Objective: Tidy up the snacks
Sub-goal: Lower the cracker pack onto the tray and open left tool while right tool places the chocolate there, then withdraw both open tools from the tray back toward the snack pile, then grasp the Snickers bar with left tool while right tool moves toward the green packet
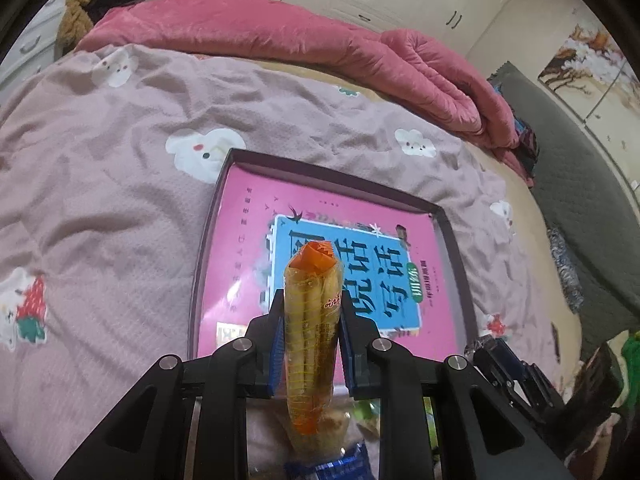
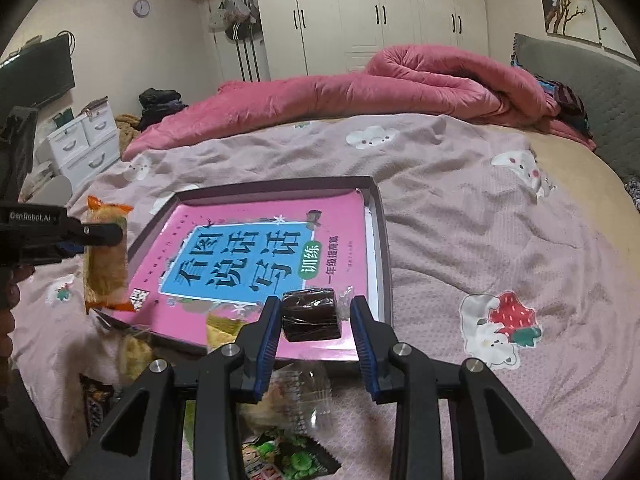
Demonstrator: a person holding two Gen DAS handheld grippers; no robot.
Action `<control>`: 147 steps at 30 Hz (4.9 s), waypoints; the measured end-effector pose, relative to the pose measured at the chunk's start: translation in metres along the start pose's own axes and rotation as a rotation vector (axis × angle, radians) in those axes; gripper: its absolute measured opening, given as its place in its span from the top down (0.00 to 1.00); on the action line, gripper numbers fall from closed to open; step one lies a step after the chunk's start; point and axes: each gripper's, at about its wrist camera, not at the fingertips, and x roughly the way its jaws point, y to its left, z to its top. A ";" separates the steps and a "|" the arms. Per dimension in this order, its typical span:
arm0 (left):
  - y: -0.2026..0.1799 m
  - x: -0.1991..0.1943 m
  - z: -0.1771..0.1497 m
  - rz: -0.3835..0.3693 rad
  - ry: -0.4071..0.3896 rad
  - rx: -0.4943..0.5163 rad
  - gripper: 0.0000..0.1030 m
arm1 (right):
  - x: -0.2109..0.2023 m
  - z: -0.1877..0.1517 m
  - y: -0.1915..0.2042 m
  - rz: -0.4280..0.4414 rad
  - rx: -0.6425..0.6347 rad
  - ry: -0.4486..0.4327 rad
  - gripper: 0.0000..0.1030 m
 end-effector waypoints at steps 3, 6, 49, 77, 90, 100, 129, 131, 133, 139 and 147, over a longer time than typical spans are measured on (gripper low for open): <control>0.000 0.012 0.003 -0.001 0.018 0.002 0.77 | 0.008 -0.001 0.000 0.000 0.001 0.015 0.65; 0.001 0.024 0.003 0.009 0.034 0.008 0.77 | 0.014 -0.001 0.000 -0.004 -0.004 0.031 0.65; 0.003 0.014 -0.018 0.052 0.034 0.072 0.42 | 0.004 -0.008 -0.011 -0.009 0.050 0.014 0.54; 0.011 -0.034 -0.053 0.063 0.035 0.095 0.29 | -0.031 -0.013 0.009 0.027 0.009 -0.028 0.42; 0.004 -0.038 -0.085 0.059 0.093 0.143 0.29 | -0.041 -0.020 0.018 0.046 -0.005 -0.021 0.42; -0.002 -0.035 -0.110 0.054 0.154 0.188 0.29 | -0.046 -0.026 0.030 0.077 -0.033 -0.002 0.42; 0.011 -0.030 -0.157 -0.020 0.295 0.107 0.57 | -0.046 -0.043 0.056 0.137 -0.111 0.070 0.42; 0.013 -0.024 -0.157 -0.021 0.302 0.097 0.58 | -0.045 -0.044 0.057 0.140 -0.112 0.073 0.42; 0.013 -0.018 -0.157 -0.020 0.313 0.094 0.60 | -0.044 -0.045 0.058 0.142 -0.117 0.078 0.42; 0.008 -0.008 -0.155 0.001 0.310 0.101 0.60 | -0.037 -0.048 0.062 0.152 -0.133 0.094 0.42; 0.008 0.000 -0.151 0.019 0.304 0.097 0.66 | -0.024 -0.047 0.074 0.184 -0.179 0.105 0.42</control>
